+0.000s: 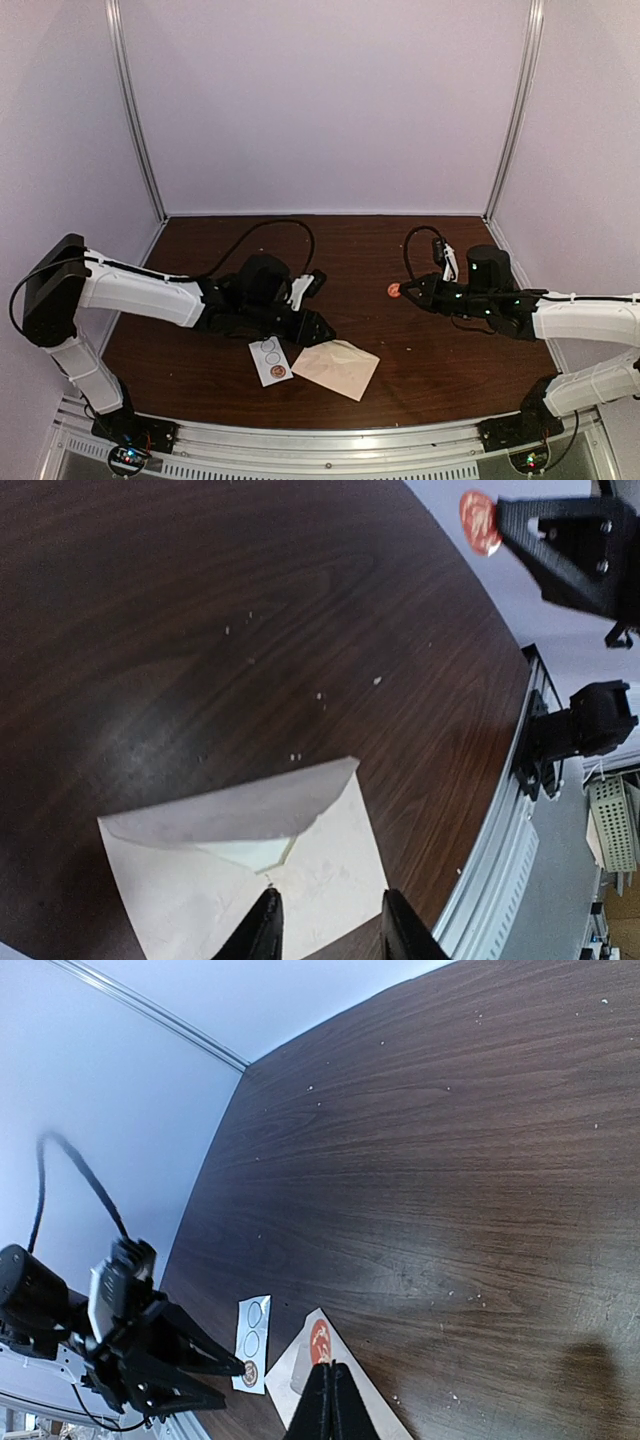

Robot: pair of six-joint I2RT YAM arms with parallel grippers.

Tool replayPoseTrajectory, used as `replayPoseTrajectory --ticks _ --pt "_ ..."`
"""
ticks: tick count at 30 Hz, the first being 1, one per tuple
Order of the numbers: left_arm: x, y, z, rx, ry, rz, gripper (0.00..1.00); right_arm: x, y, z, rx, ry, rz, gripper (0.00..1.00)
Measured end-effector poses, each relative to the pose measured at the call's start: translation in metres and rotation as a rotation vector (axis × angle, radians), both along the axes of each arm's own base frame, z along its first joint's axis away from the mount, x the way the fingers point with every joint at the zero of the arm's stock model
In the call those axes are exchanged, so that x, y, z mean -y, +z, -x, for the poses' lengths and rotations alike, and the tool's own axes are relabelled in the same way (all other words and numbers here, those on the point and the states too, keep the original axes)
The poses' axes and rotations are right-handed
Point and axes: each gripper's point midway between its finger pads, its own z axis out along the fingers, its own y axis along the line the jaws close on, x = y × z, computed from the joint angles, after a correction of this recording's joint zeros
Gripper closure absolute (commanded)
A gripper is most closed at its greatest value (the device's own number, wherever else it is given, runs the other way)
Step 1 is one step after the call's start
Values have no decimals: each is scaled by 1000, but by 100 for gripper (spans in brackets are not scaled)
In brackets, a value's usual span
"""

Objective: Place the letter into the envelope and seal it

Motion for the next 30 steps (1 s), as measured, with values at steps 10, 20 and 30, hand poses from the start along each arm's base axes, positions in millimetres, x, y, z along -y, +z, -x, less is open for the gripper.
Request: replayPoseTrajectory --ticks 10,20,30 --pt "17 3 -75 69 83 6 76 -3 1 2 -4 15 -11 100" --pt "10 -46 -60 0 28 -87 79 -3 -3 3 -19 16 -14 100" --pt "11 -58 -36 -7 -39 -114 80 -7 -13 5 -55 40 -13 100"
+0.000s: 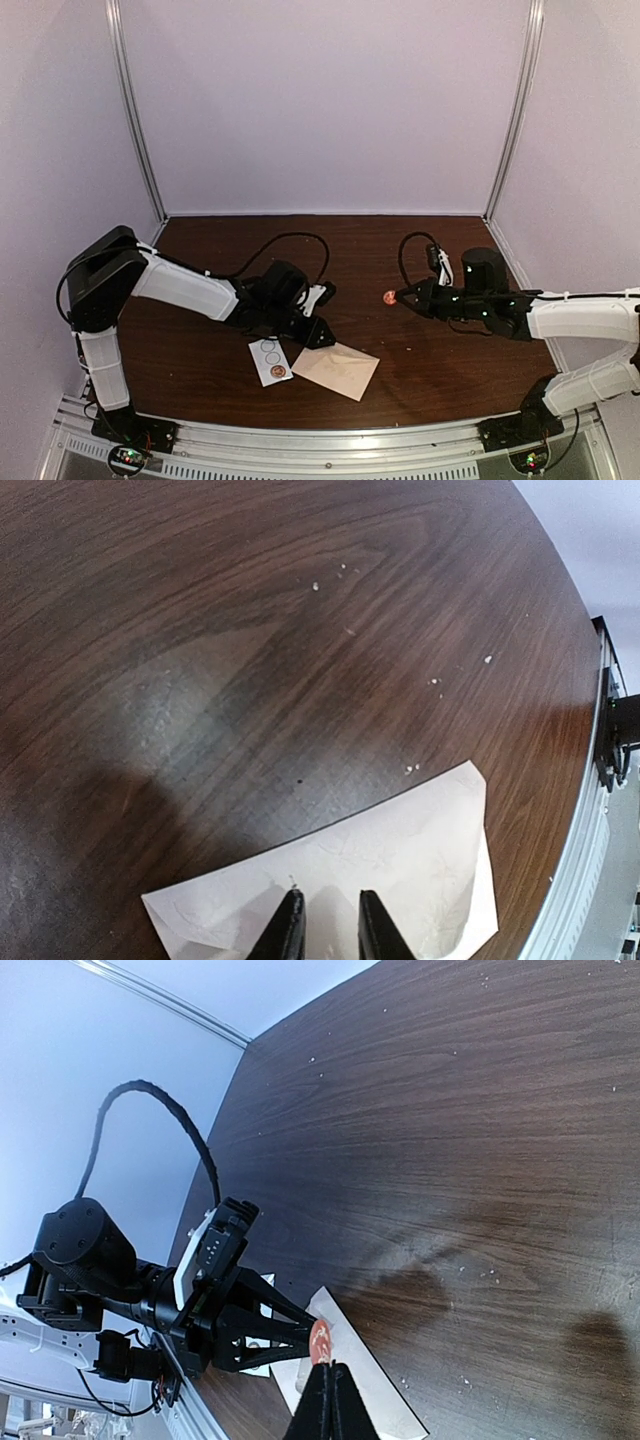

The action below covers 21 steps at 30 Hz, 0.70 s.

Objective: Place the letter into the envelope and seal it

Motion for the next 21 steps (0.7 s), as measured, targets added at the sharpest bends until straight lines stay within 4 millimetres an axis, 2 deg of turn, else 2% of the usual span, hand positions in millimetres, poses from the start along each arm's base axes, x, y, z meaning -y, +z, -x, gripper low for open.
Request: replayPoseTrajectory --ticks 9,11,21 --pt "-2 -11 17 -2 -35 -34 80 -3 -10 7 -32 35 2 100" --pt "-5 -16 22 -13 -41 -49 80 -6 -14 10 -47 54 6 100" --pt "-3 -16 28 -6 -53 -52 80 -32 -47 32 -142 173 26 100"
